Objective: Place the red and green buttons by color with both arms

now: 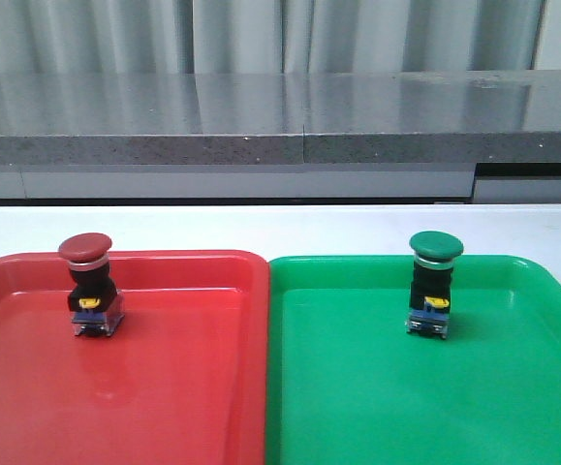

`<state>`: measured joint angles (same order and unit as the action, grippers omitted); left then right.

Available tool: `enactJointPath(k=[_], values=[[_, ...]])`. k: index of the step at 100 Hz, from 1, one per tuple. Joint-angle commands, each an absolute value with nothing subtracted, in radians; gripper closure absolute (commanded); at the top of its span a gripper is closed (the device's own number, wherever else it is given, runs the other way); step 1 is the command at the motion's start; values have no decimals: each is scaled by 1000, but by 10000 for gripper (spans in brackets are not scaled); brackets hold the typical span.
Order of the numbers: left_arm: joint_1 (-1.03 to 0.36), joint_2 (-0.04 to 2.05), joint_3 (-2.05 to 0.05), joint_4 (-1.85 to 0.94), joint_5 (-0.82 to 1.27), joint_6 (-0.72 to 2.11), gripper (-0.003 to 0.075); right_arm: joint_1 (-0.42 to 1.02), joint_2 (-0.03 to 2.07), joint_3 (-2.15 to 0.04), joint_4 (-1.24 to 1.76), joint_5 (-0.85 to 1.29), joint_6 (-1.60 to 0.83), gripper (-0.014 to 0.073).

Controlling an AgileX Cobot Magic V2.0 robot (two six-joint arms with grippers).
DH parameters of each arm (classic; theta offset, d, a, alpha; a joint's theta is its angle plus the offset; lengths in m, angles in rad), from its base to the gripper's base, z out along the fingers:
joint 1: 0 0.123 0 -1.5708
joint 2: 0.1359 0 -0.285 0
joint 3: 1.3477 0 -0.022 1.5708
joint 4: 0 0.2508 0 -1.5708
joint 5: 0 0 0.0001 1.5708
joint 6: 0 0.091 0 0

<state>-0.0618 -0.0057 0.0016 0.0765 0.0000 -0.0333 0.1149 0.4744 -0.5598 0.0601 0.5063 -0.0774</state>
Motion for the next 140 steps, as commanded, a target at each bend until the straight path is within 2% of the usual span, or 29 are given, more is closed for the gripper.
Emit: enactJointPath(k=[1, 44, 77, 105, 140], values=[[-60, -37, 43, 70, -78, -35, 739, 110, 475, -582, 55, 434, -87, 662], [-60, -37, 43, 70, -78, -35, 739, 110, 449, -548, 47, 415, -87, 662], [-60, -37, 43, 70, -78, -35, 739, 110, 210, -296, 47, 162, -87, 662], [-60, -37, 43, 70, -78, -35, 739, 93, -28, -108, 47, 88, -55, 662], [-60, -37, 43, 70, -78, -35, 740, 58, -30, 13, 48, -28, -24, 662]])
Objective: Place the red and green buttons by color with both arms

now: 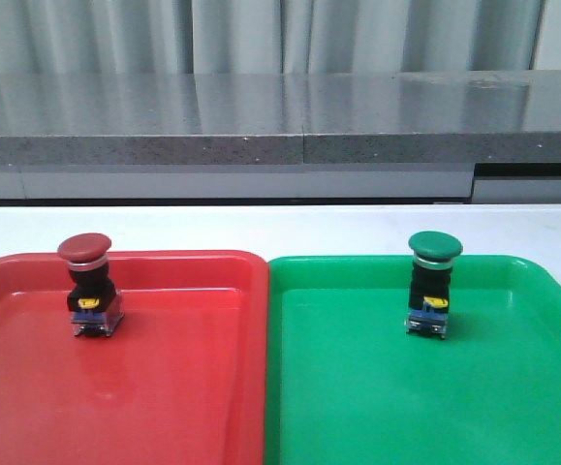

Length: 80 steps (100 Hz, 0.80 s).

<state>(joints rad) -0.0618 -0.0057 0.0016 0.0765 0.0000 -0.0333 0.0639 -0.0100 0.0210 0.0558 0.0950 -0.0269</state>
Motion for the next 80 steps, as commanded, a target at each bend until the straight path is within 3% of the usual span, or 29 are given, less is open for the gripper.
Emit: enactJointPath(k=[1, 80], values=[[-60, -37, 43, 70, -78, -35, 739, 58, -30, 13, 48, -28, -24, 662], [-60, -37, 43, 70, -78, -35, 739, 58, -30, 13, 48, -33, -24, 662]])
